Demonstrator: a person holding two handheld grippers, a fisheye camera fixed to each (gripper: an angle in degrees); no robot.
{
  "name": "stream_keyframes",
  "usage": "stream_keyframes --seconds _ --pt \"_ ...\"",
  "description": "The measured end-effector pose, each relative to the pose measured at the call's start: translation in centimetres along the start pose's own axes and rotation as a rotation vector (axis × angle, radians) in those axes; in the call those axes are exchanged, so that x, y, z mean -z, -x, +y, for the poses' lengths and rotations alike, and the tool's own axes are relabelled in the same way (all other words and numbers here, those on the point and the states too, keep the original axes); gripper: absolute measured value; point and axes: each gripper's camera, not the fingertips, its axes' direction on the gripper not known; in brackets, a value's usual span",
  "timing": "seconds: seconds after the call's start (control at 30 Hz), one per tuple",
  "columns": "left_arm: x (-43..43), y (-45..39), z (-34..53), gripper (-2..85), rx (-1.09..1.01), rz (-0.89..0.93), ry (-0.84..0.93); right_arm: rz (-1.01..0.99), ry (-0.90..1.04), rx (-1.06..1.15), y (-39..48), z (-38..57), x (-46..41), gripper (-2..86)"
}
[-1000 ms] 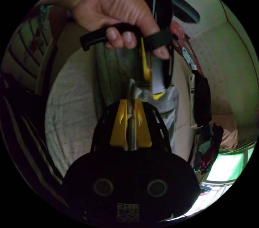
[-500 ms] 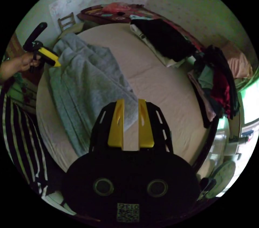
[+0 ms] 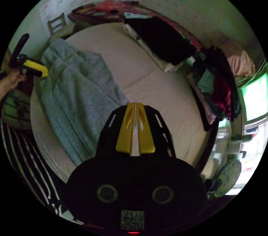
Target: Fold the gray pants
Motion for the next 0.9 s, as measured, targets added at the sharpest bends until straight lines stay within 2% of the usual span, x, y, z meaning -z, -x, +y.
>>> stream_keyframes --seconds 0.07,0.13,0.17,0.23,0.3,0.33,0.37,0.47,0.53,0.6,0.63,0.77,0.83,0.9 --pt "2.2 0.5 1.9 0.7 -0.012 -0.090 -0.046 -0.058 -0.027 0.035 0.9 0.0 1.7 0.2" --pt "3.3 -0.2 2.7 0.5 -0.089 -0.085 -0.097 -0.223 0.005 0.100 3.0 -0.6 2.5 0.0" --pt "3.3 -1.1 2.9 0.3 -0.152 -0.074 -0.103 -0.232 0.013 0.113 3.7 -0.8 2.5 0.0" --pt "2.0 -2.6 3.1 0.0 -0.268 -0.084 -0.058 -0.270 0.012 0.180 6.5 -1.8 2.5 -0.1" --pt "-0.3 -3.1 3.5 -0.2 -0.319 -0.187 0.048 -0.295 0.081 0.274 9.0 -2.8 1.5 -0.1" --pt "-2.1 -2.5 4.1 -0.2 -0.316 -0.234 0.139 -0.268 0.144 0.324 10.4 -3.3 0.4 -0.1" --pt "-2.5 -1.3 4.9 -0.3 -0.276 -0.213 0.119 -0.246 0.087 0.305 10.6 -3.6 0.8 -0.2" --pt "-0.6 1.6 6.3 -0.3 -0.139 -0.135 0.090 -0.209 0.170 0.363 11.2 -6.6 1.6 -0.2" --pt "1.0 2.1 7.5 -0.3 -0.166 -0.232 0.002 -0.306 0.012 0.321 10.7 -9.3 4.2 -0.2" --pt "0.8 3.5 8.4 -0.3 -0.142 -0.294 0.025 -0.277 -0.032 0.337 11.3 -11.6 4.8 -0.2" --pt "0.1 4.9 8.9 -0.3 -0.127 -0.243 0.085 -0.251 -0.063 0.348 11.9 -13.2 4.7 -0.2" --pt "0.9 8.7 10.7 -0.2 -0.075 -0.144 0.050 -0.240 -0.144 0.415 14.3 -16.8 3.6 -0.1" --pt "1.2 10.0 11.6 0.0 -0.083 -0.126 0.047 -0.173 0.004 0.509 15.9 -18.1 0.6 0.0" --pt "1.9 11.2 12.5 0.5 -0.086 -0.114 0.029 -0.186 -0.026 0.508 15.4 -18.2 0.1 0.1"
